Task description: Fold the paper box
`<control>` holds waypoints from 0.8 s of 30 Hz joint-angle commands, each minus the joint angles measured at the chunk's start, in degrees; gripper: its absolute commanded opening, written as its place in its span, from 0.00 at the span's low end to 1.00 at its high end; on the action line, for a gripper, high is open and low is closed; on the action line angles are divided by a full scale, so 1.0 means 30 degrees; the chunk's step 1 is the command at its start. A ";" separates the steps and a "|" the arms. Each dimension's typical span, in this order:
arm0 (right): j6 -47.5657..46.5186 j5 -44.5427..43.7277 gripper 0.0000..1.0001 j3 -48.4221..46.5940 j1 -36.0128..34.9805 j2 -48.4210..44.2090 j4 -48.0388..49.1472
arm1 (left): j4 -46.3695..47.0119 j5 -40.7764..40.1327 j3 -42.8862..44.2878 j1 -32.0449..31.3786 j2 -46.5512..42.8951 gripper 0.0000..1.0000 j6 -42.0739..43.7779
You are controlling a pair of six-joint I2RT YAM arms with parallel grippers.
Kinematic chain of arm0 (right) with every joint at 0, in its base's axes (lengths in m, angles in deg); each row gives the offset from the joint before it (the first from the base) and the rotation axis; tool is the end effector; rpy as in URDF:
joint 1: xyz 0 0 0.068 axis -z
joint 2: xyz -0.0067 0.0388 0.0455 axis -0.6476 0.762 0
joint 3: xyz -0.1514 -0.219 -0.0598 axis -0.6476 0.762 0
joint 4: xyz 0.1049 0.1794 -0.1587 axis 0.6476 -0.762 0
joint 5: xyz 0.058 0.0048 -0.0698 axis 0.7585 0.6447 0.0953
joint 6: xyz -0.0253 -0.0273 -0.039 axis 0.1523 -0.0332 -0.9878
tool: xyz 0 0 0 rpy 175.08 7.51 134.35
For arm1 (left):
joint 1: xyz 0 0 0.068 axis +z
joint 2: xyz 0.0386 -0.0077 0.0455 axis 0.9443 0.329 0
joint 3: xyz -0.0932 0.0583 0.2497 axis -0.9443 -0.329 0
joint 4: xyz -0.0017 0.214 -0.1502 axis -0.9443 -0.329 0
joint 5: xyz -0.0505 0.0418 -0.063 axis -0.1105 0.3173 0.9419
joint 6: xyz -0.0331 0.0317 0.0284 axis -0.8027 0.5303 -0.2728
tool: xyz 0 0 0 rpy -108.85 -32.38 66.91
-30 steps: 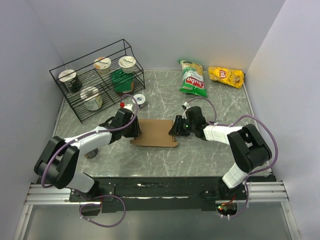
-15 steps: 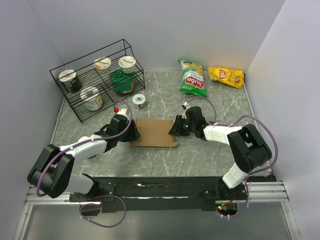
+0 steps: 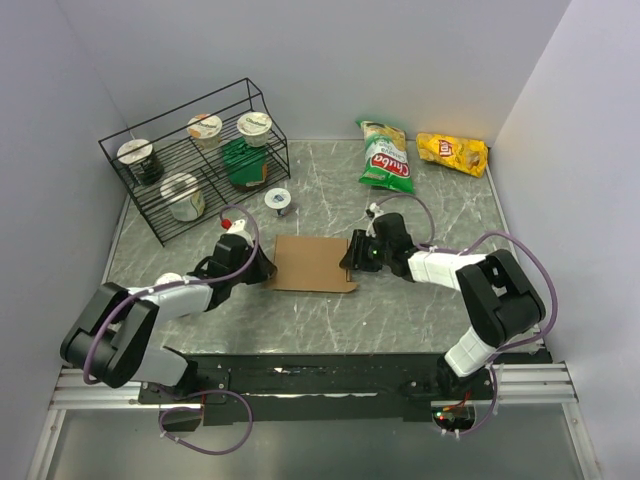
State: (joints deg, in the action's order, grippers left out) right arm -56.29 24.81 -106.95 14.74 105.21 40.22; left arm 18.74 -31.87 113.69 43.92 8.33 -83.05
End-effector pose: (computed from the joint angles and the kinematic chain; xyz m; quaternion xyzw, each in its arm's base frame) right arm 0.2749 0.1437 0.1517 -0.0347 0.9061 0.3076 0.2883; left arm 0.2292 -0.1189 0.1526 -0.0763 0.8884 -0.2694 0.3637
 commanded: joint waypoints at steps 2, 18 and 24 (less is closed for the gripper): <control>-0.2096 -0.2495 0.69 0.0583 0.0046 -0.1869 -0.1984 | -0.0215 0.0567 -0.0361 -0.0095 0.0401 0.20 0.0688; -1.3023 -1.0993 0.86 0.1989 -0.8591 -0.7328 -0.0086 | -0.3760 0.0949 0.3713 0.1161 -0.2058 0.87 0.2449; -1.6445 -1.3215 0.87 0.1610 -1.1694 -0.5280 0.1322 | -0.4612 0.1445 0.3276 0.3357 -0.4460 0.99 0.1951</control>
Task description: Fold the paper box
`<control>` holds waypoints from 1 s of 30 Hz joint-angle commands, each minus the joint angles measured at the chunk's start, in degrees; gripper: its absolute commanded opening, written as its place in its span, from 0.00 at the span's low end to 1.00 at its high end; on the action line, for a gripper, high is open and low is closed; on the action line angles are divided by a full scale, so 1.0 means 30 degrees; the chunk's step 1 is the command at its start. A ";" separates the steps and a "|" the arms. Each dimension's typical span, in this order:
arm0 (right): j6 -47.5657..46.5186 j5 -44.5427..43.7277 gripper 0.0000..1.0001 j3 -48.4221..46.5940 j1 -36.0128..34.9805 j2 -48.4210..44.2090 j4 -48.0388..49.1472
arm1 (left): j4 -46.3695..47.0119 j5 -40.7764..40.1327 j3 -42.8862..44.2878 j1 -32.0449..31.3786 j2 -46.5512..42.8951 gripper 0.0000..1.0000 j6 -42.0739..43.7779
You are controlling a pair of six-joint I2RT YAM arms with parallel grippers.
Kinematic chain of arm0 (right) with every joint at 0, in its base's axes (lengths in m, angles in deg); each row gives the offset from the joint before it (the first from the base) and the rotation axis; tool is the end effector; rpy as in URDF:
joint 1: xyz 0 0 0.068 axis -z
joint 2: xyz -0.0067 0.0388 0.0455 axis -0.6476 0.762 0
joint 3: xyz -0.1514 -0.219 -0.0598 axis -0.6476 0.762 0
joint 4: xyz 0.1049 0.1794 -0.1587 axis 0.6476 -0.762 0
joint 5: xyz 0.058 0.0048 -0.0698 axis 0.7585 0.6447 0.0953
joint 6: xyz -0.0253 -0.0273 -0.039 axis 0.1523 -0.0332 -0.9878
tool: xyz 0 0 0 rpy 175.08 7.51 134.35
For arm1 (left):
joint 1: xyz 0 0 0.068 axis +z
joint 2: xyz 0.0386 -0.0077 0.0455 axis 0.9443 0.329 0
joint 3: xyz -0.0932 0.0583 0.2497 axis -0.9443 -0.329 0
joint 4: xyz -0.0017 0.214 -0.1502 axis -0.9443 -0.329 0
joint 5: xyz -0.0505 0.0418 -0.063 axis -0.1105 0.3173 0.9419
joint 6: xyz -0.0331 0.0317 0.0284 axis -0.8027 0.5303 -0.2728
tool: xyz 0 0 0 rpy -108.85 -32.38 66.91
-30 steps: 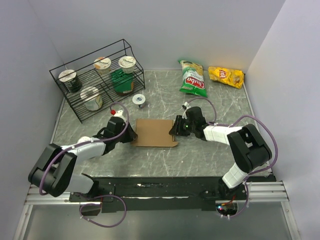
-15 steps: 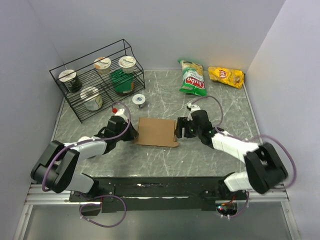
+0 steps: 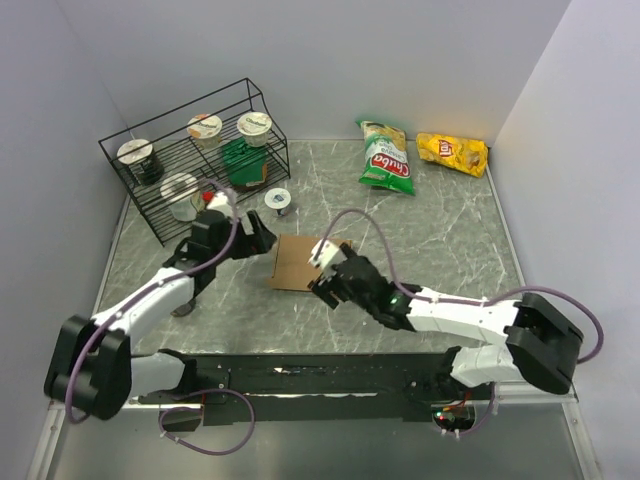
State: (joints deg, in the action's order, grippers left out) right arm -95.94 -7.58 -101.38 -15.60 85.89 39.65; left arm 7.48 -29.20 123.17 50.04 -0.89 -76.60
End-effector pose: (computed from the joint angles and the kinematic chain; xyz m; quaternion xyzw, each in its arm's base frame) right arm 0.1574 0.2168 0.2119 -0.4159 0.7513 0.0911 0.5043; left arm 0.2456 -0.0975 0.2254 -0.0569 0.8581 -0.2701 0.4330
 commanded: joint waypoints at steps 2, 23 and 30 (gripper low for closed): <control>-0.4025 -0.3444 0.86 -0.0541 -0.2405 0.2416 0.1802 | -0.1035 0.0703 -0.0149 0.1672 -0.2060 0.99 -0.0200; -0.9738 -1.0743 0.54 -0.2156 -0.5192 1.0246 0.6137 | -0.2559 0.1260 -0.0415 0.2757 -0.4493 0.96 -0.0200; -1.0241 -1.1243 0.21 -0.2182 -0.5427 1.0014 0.6085 | -0.3291 0.1494 0.0258 0.2758 -0.5166 0.96 -0.0082</control>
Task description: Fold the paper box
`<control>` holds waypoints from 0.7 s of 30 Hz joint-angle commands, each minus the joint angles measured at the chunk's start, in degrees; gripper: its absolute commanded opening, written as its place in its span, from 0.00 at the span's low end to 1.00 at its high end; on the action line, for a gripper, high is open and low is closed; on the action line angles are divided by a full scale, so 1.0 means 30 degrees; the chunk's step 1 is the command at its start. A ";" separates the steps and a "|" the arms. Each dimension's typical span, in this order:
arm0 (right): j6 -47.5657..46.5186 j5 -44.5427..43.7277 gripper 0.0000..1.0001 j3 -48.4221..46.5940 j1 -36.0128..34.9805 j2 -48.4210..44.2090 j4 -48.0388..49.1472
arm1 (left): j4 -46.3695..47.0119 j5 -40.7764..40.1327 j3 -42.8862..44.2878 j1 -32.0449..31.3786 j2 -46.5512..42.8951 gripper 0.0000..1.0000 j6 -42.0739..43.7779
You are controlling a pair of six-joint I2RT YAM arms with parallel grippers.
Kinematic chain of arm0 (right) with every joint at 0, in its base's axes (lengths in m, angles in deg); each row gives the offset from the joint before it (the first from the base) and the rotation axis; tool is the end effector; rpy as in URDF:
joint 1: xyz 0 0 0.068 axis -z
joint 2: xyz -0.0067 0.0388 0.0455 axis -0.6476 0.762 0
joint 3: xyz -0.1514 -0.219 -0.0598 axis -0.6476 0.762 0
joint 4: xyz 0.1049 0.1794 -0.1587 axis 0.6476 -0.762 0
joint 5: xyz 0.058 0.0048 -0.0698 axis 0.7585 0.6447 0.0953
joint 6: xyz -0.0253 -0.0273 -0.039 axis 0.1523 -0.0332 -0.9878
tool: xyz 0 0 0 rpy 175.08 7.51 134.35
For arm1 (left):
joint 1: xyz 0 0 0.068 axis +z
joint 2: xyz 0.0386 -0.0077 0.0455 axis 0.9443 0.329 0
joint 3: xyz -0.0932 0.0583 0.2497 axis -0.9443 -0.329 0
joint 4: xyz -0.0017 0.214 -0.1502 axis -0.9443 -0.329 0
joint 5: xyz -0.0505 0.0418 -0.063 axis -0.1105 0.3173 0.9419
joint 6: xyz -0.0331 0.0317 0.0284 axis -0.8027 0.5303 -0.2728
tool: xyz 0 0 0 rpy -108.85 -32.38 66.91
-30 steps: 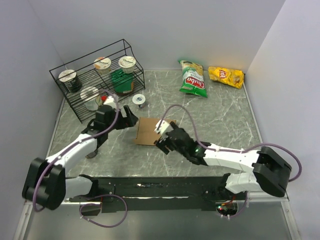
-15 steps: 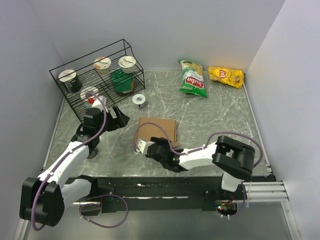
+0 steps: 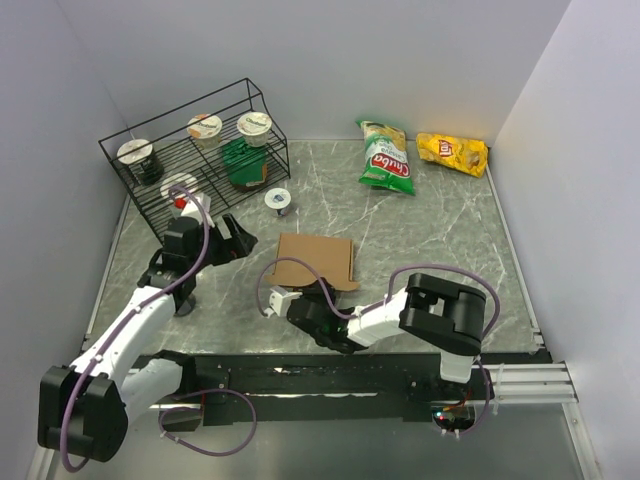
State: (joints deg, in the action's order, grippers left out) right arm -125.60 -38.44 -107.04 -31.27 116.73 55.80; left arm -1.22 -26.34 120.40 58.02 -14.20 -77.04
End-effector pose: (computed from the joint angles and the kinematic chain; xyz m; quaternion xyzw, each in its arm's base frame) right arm 0.1270 0.3017 0.1191 -0.5934 0.6045 -0.2271 0.4804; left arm 0.2153 -0.0548 0.2462 -0.1045 0.8444 -0.2651 0.4537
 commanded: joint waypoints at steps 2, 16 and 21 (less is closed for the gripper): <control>-0.0062 -0.0576 0.15 -0.0441 -0.0174 -0.0851 -0.0437 | -0.0800 0.0686 0.1535 0.0098 -0.0877 0.96 0.0150; 0.5912 0.4310 0.06 -0.5828 0.0644 -0.6183 -1.4724 | -0.4082 0.1503 0.5400 0.0186 -0.2898 0.96 0.1675; 0.7440 0.9726 0.07 -0.8262 0.2690 -0.7004 -1.7990 | -0.3938 0.2882 0.5784 0.0215 -0.3687 0.96 0.1090</control>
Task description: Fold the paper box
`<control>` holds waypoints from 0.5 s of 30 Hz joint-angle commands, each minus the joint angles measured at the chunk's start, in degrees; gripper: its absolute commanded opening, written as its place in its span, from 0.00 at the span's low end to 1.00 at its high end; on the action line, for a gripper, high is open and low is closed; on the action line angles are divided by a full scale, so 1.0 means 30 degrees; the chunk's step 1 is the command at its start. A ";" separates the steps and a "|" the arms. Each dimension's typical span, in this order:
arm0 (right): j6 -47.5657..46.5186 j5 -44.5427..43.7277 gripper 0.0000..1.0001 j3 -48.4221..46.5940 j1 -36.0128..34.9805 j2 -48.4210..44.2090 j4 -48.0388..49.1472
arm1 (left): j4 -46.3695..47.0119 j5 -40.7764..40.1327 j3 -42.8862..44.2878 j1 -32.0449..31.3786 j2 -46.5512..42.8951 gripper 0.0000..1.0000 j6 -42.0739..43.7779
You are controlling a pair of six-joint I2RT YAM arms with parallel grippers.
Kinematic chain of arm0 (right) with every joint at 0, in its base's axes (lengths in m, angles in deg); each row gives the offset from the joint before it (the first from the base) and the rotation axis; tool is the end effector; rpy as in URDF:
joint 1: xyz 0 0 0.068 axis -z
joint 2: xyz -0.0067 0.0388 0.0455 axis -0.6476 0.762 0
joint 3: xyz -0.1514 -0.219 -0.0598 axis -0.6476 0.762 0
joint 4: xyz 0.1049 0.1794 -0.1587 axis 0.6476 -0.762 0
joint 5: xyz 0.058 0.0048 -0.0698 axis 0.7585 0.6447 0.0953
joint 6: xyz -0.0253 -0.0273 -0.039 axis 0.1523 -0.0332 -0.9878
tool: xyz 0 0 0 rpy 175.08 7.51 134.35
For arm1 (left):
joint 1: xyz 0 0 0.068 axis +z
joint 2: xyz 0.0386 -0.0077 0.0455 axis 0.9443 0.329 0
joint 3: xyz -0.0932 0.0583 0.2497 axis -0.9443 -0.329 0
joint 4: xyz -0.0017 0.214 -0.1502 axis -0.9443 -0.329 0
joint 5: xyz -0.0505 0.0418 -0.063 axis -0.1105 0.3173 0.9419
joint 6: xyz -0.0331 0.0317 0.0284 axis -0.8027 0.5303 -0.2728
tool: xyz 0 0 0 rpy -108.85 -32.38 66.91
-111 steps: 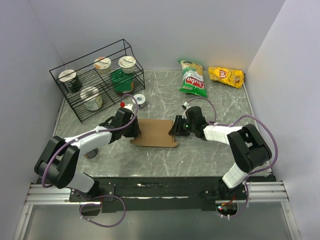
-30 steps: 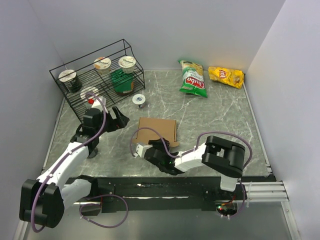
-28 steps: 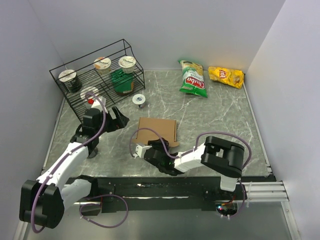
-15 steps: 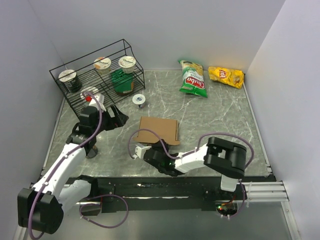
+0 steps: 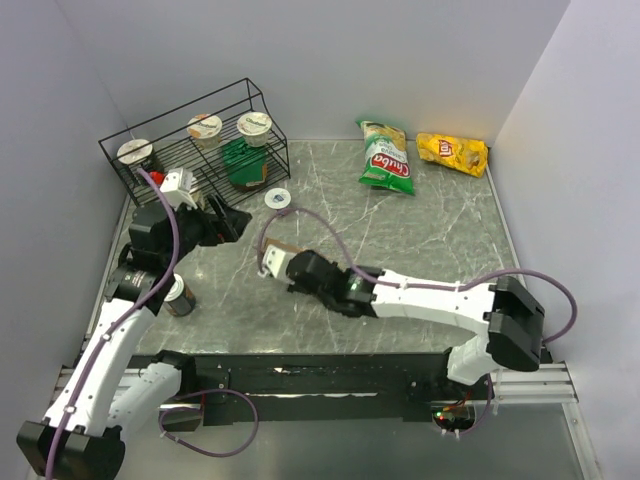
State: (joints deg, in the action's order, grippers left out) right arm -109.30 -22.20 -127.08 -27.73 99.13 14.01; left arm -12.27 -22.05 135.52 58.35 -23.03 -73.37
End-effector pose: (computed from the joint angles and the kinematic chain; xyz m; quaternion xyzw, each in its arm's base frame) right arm 0.1381 0.2966 0.2576 -0.5667 0.6883 -0.0685 0.4476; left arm 0.1859 -0.0497 0.3490 -0.0401 0.7853 -0.3035 0.5382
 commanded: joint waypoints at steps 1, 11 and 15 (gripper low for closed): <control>0.2092 0.5862 0.08 -0.1845 0.1894 -0.1315 -0.4411 | -0.0251 0.1601 0.0714 0.0106 -0.0921 0.96 -0.0222; 0.0893 1.2698 0.09 -0.5271 0.5294 0.1288 -0.8777 | -0.0749 0.2246 0.0538 0.0106 -0.1860 0.96 -0.0721; 0.0511 1.3377 0.09 -0.6503 0.6173 0.2956 -0.9512 | -0.0631 0.2598 0.0129 0.0106 -0.1743 0.96 -0.0838</control>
State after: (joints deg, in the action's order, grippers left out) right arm -107.18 10.83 -143.32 -11.62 103.41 -7.67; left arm -14.46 -16.66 135.79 58.35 -28.10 -74.26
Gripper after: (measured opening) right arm 0.093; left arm 0.963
